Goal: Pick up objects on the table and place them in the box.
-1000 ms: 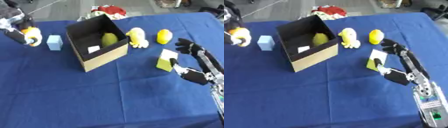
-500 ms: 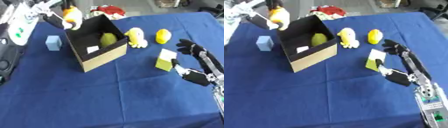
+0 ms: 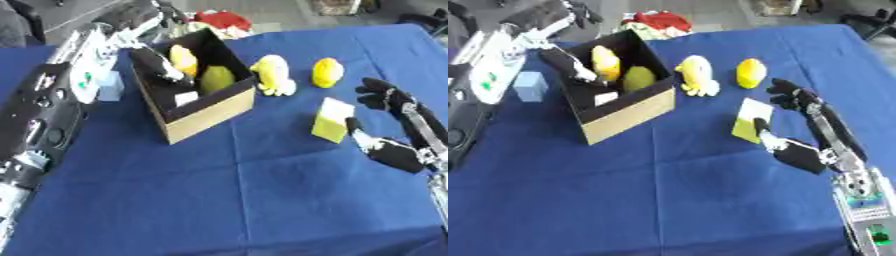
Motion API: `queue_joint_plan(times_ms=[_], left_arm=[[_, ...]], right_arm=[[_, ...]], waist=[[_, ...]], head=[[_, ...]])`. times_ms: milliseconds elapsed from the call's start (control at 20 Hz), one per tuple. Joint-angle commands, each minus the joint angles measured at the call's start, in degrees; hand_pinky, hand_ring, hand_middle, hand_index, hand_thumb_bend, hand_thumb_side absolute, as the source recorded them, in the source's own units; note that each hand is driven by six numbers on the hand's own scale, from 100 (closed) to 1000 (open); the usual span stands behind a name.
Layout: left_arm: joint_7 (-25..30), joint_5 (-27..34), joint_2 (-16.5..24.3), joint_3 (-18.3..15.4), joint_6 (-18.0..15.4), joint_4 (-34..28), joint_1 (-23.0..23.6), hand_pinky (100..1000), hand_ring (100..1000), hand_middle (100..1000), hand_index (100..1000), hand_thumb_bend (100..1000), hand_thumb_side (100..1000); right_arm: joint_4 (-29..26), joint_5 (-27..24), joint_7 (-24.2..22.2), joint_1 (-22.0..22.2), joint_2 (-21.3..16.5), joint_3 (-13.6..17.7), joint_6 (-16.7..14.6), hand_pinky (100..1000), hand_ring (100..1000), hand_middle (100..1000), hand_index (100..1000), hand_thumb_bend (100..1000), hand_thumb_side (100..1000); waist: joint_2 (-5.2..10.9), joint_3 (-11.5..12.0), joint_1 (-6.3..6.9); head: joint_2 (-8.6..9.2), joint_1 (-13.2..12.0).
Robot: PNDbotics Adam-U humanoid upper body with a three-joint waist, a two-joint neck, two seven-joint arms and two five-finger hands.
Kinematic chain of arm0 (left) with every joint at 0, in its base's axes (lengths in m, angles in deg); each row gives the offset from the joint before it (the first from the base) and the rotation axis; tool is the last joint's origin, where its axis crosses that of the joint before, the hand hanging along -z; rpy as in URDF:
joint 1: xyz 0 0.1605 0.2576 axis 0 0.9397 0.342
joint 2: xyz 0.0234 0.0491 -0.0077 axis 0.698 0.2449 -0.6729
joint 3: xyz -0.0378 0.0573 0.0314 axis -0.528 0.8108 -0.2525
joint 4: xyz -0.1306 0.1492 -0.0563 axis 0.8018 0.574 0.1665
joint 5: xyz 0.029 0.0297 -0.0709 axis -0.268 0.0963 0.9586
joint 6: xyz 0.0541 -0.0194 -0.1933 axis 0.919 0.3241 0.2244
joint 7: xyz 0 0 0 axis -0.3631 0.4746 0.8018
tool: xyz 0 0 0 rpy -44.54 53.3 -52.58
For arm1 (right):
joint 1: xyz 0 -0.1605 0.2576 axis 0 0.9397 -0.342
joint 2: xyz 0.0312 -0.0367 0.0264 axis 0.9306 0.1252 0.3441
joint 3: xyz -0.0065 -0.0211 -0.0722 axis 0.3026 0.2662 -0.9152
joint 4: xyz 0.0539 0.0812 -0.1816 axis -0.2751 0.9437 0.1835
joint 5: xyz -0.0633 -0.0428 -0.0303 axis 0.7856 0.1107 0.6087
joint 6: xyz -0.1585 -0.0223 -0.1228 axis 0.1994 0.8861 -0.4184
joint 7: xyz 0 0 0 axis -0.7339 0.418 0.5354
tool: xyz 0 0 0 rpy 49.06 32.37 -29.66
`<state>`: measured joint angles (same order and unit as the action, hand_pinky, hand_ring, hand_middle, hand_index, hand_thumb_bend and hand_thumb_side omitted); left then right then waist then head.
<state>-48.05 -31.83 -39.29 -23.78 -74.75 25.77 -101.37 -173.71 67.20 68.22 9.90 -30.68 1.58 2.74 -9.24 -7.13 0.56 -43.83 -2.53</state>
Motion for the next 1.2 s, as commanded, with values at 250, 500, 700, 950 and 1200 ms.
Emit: queue_joint_plan(times_ms=[250,500,700,950,1200], left_arm=[[1.90,6.03,7.79,-5.08,1.86,-2.21,-0.49,790,743,761,872,652,337],[6.34,-1.37,9.41,-6.41,-0.36,6.32,-0.33,832,762,774,864,594,194],[10.00,-10.16,8.10,-7.12,-3.96,13.42,-0.57,848,774,790,866,541,146],[8.39,-16.03,6.77,-9.08,-5.23,18.20,-1.02,851,775,789,865,520,112],[2.65,-18.27,6.35,-10.15,-3.80,19.57,-0.93,851,783,797,872,491,103]], right_arm=[[-0.62,-0.29,0.20,-0.25,-0.89,0.57,0.03,836,809,818,943,268,288],[-0.60,-0.33,0.15,-0.26,-0.98,0.49,-0.03,836,809,818,943,263,289],[-0.61,-0.43,0.05,-0.39,-0.88,0.38,-0.11,836,809,819,943,259,290],[-0.69,-0.57,0.00,-0.72,-0.77,0.36,-0.14,837,808,819,943,255,293],[-0.75,-0.65,-0.07,-1.03,-0.73,0.30,-0.19,837,808,819,943,251,294]], waist=[[0.47,0.51,-0.50],[0.40,0.54,-0.27],[0.13,0.25,-0.36],[-0.42,-0.37,-0.53],[-0.91,-0.82,-0.33]], head=[[0.35,0.50],[0.35,0.55],[0.38,0.50],[0.80,0.41],[1.36,0.38]])
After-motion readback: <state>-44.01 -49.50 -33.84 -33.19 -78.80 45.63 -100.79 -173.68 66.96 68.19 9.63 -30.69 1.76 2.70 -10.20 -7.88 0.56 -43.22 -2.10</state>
